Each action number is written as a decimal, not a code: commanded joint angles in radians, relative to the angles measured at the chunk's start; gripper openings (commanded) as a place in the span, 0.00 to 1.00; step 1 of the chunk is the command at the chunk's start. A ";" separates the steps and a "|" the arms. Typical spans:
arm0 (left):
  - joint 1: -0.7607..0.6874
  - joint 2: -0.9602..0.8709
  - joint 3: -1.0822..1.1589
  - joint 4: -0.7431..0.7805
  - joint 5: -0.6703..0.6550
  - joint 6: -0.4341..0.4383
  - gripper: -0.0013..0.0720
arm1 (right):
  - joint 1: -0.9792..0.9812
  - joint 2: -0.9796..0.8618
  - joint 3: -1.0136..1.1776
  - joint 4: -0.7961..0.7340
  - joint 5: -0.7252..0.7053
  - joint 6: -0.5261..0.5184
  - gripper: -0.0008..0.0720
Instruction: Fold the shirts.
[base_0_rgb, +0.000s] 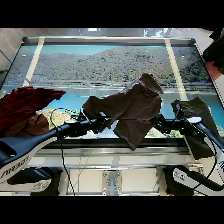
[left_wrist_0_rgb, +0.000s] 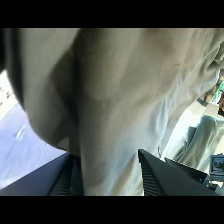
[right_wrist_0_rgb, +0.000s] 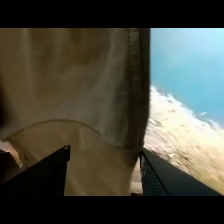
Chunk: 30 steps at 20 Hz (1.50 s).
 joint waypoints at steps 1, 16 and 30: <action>0.001 -0.001 0.003 0.000 0.061 0.001 0.54 | 0.059 -0.049 -0.001 0.065 -0.082 -0.013 0.42; 0.536 0.346 0.291 0.100 0.058 0.275 0.03 | 0.056 0.247 0.369 -0.211 0.402 0.001 0.03; 0.588 -0.328 0.906 0.242 0.132 0.226 0.03 | 0.056 0.249 0.370 -0.379 0.362 0.103 0.03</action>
